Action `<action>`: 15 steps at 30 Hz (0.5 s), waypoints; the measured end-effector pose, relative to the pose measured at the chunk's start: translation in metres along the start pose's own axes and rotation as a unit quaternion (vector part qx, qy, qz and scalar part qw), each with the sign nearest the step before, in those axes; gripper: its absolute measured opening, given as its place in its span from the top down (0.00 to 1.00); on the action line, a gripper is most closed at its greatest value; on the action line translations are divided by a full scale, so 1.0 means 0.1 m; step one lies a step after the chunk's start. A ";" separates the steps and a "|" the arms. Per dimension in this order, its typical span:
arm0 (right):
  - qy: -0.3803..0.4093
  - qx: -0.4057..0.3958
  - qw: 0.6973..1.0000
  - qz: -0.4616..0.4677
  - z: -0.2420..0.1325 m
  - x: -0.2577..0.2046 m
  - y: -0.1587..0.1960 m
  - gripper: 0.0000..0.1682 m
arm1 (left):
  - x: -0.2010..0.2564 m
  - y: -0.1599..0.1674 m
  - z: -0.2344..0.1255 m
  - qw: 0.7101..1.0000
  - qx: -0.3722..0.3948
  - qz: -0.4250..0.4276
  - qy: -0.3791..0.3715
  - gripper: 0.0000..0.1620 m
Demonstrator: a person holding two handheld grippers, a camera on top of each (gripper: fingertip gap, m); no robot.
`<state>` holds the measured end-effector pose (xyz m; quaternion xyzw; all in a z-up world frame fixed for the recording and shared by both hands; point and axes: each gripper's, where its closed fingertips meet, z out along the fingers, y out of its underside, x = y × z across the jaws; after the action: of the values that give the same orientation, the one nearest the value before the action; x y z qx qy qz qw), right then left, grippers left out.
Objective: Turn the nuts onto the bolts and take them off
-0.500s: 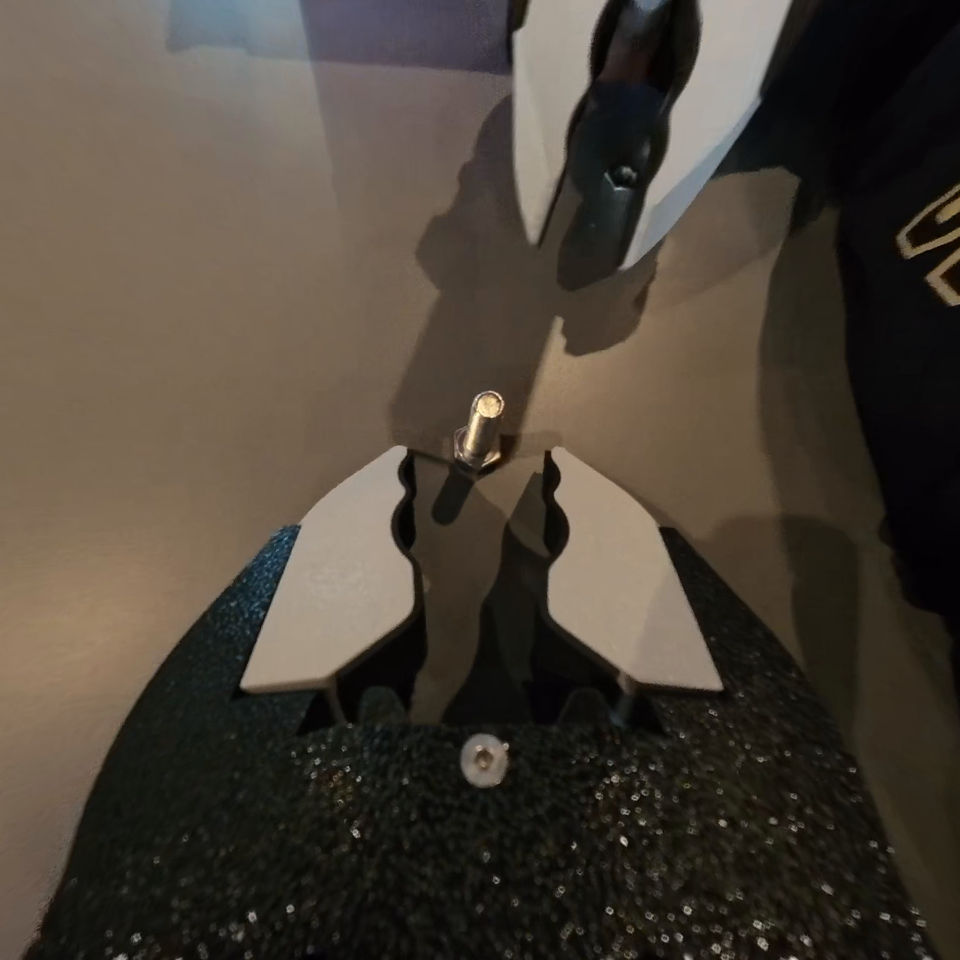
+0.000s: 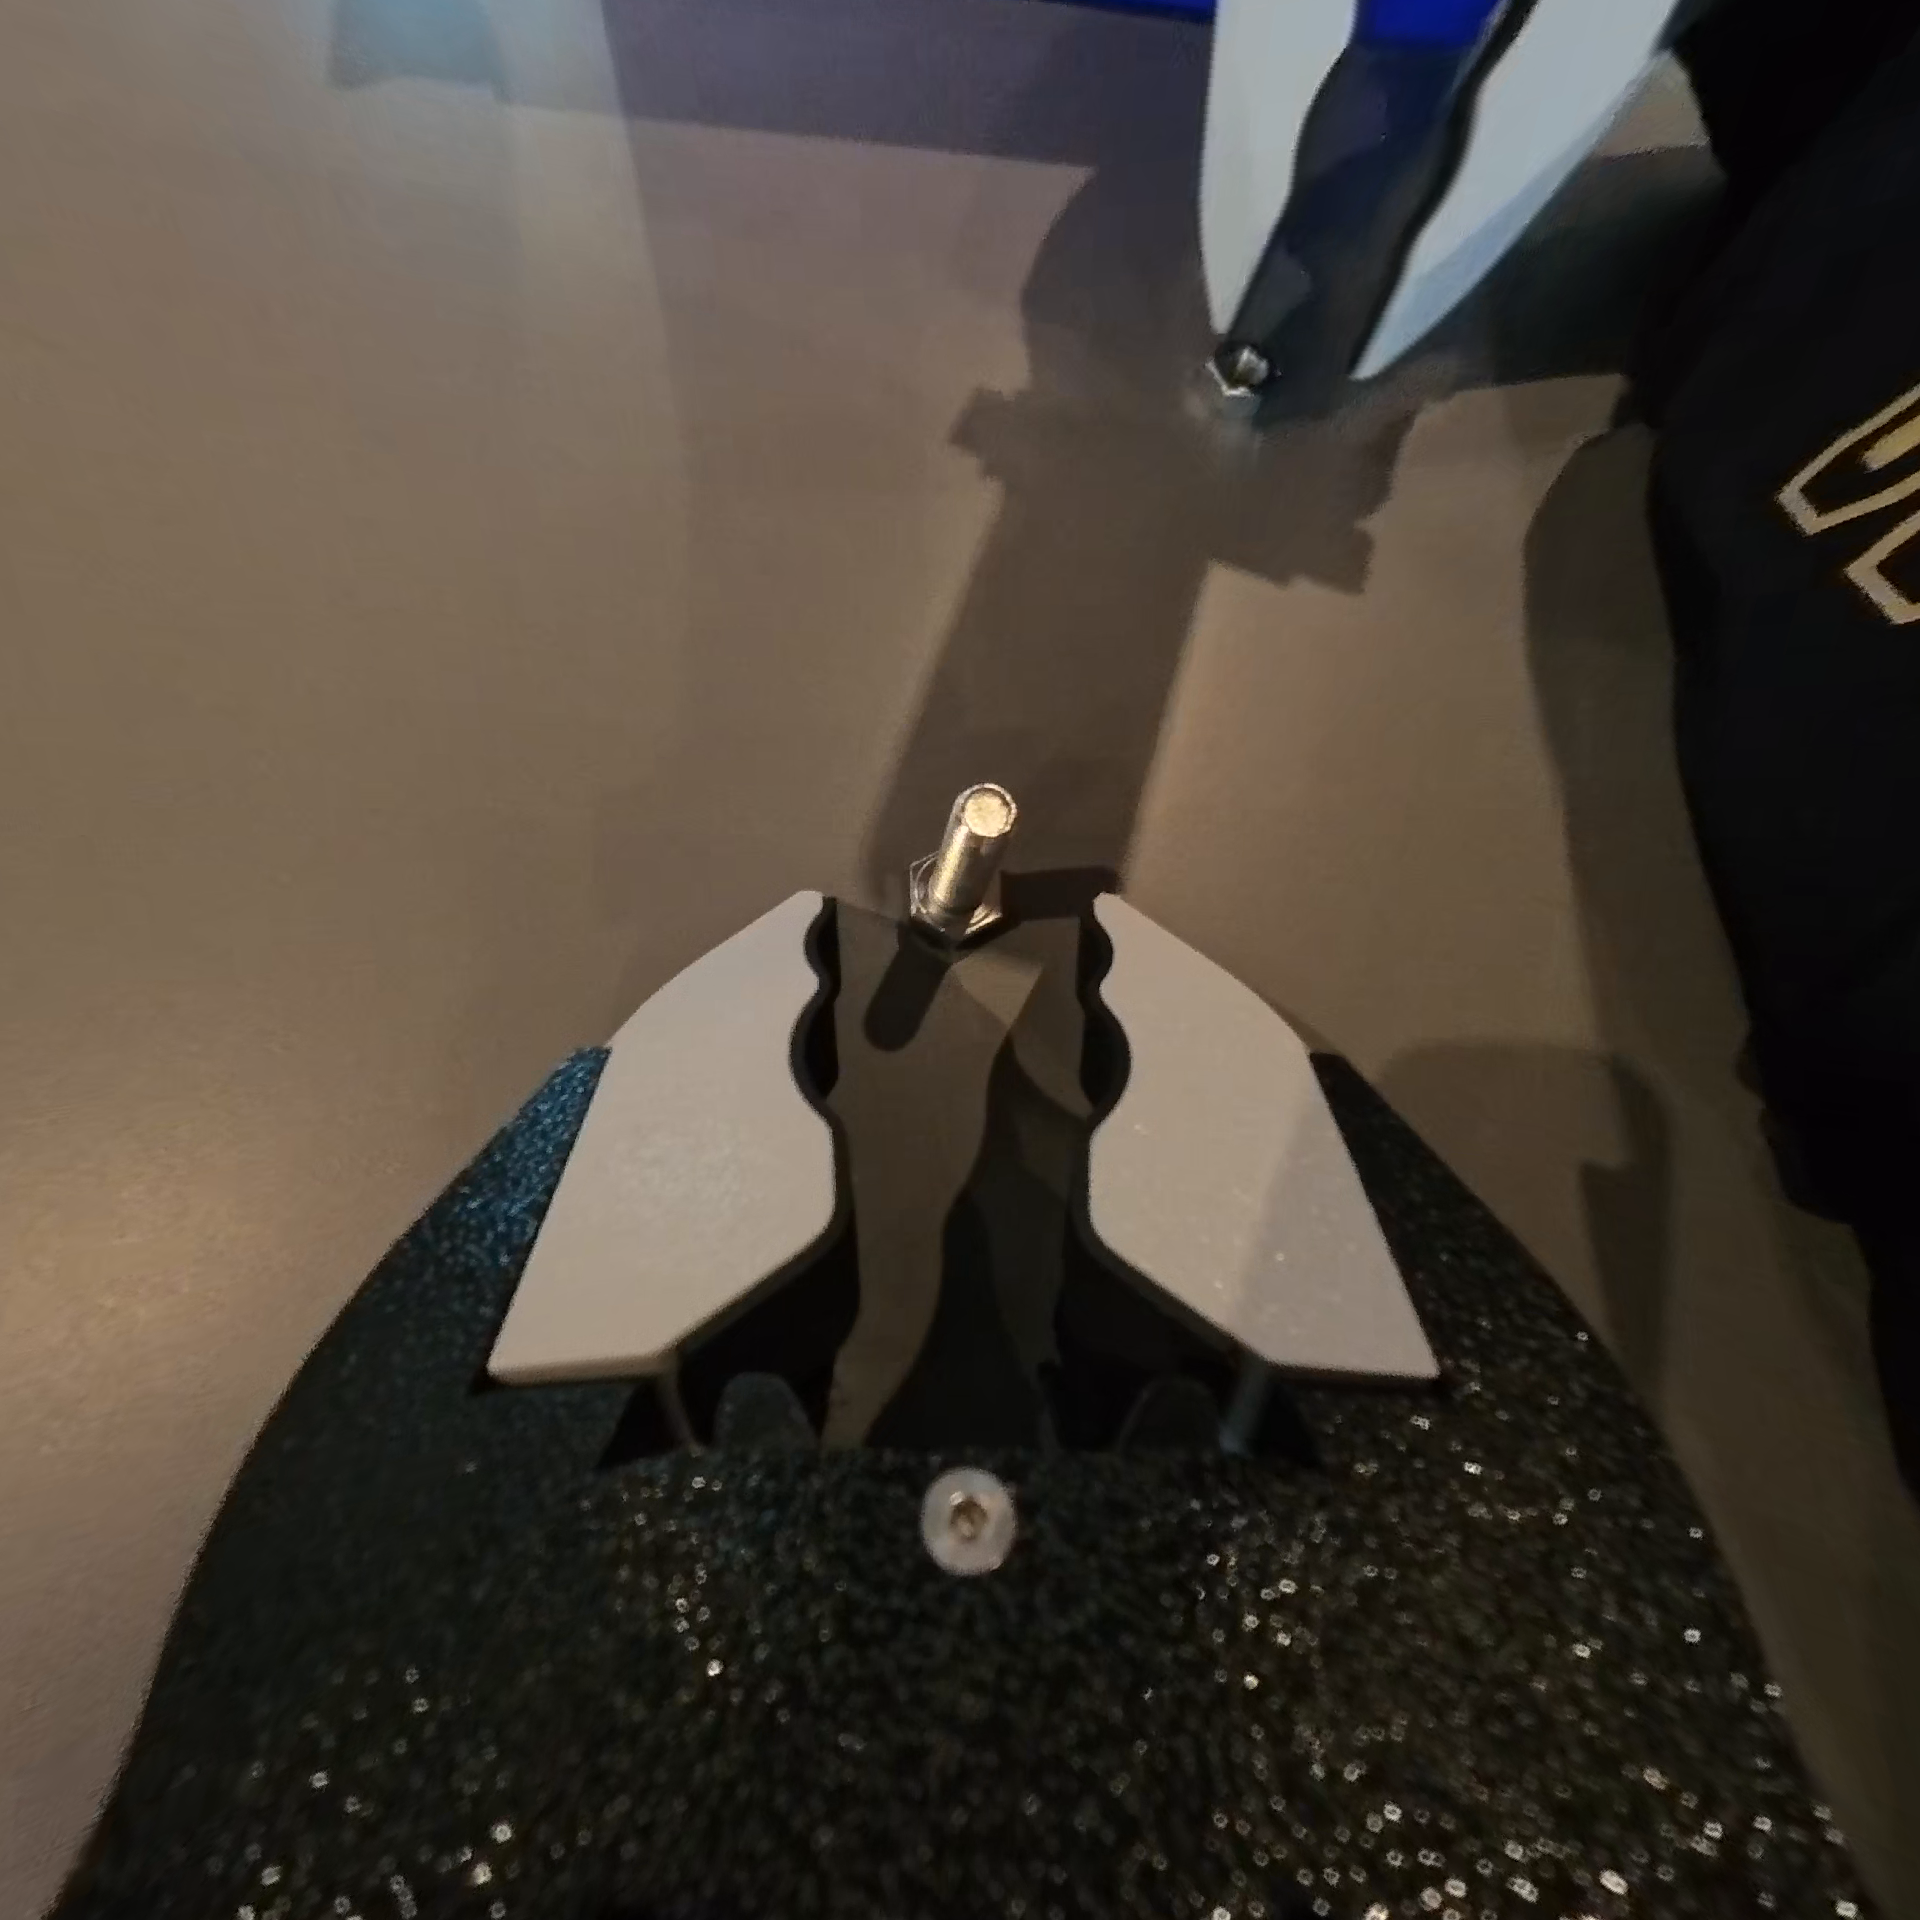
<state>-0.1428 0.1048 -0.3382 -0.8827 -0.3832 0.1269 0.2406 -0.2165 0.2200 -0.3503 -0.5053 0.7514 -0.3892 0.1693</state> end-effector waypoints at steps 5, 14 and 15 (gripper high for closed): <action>0.005 -0.044 0.999 0.026 0.03 0.03 0.16 0.86 | 0.00 0.00 0.00 1.000 0.000 0.000 0.000 0.74; 0.005 -0.044 0.999 0.028 0.10 0.09 0.15 0.89 | 0.01 0.00 0.00 1.000 -0.001 -0.003 0.014 0.77; 0.007 -0.031 0.999 0.024 0.10 0.10 0.09 0.89 | 0.01 -0.01 0.00 1.000 0.000 -0.007 0.019 0.78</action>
<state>-0.1349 0.1106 -0.3521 -0.8994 -0.3645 0.1146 0.2124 -0.2165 0.2185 -0.3497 -0.5032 0.7507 -0.4001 0.1520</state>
